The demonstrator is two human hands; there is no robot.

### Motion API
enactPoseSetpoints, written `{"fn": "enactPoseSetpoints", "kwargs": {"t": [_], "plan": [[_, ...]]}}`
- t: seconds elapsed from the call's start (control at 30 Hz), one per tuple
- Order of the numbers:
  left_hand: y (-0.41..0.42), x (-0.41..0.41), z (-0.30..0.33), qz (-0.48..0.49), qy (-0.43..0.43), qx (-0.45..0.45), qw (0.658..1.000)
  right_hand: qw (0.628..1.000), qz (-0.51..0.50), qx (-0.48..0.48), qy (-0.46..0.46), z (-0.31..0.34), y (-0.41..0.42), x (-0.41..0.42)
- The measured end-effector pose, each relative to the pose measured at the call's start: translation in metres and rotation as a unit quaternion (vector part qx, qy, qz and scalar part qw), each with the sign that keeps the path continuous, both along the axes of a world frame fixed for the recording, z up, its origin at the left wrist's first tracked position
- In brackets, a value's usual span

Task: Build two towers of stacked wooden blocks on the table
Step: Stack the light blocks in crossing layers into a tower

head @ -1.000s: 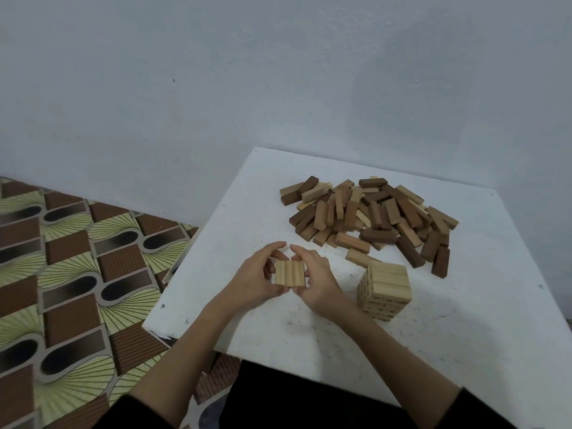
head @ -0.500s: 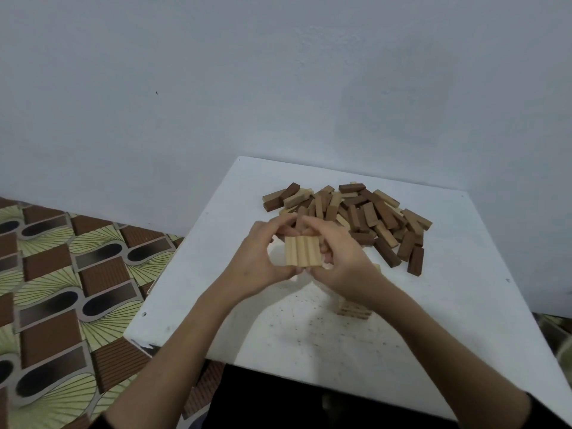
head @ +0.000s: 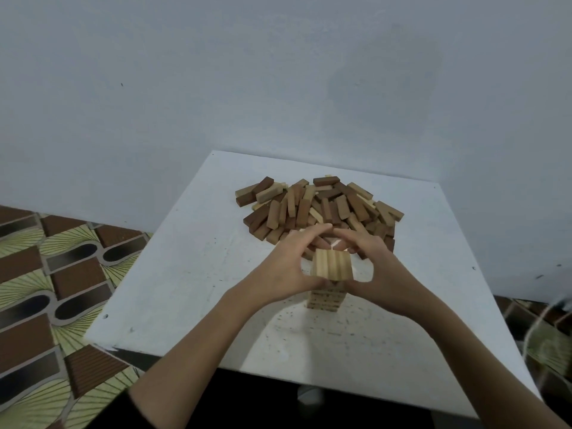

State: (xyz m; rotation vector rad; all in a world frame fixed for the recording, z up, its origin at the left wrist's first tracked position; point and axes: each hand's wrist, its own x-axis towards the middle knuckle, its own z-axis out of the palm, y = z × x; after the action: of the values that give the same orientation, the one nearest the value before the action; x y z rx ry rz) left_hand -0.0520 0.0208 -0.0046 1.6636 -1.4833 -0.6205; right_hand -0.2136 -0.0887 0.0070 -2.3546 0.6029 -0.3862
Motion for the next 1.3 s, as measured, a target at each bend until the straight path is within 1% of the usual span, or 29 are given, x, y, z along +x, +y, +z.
{"fn": "enactPoseSetpoints", "kwargs": {"t": [0.47,0.73,0.97,1.3], "plan": [[-0.002,0.000,-0.008,-0.008,-0.033,0.012,0.999,1.000,0.002,0.015,0.018,-0.009,-0.006,-0.005],[-0.004,-0.002,-0.008,-0.011,-0.033,0.011,0.999,1.000,0.005,0.017,0.018,-0.005,-0.002,-0.004],[-0.005,-0.005,-0.009,-0.012,-0.031,0.003,0.999,1.000,0.023,0.020,-0.001,-0.003,-0.001,-0.002],[-0.005,-0.008,-0.011,0.007,-0.009,-0.006,1.000,1.000,0.008,0.021,0.009,-0.004,0.001,-0.002]]}}
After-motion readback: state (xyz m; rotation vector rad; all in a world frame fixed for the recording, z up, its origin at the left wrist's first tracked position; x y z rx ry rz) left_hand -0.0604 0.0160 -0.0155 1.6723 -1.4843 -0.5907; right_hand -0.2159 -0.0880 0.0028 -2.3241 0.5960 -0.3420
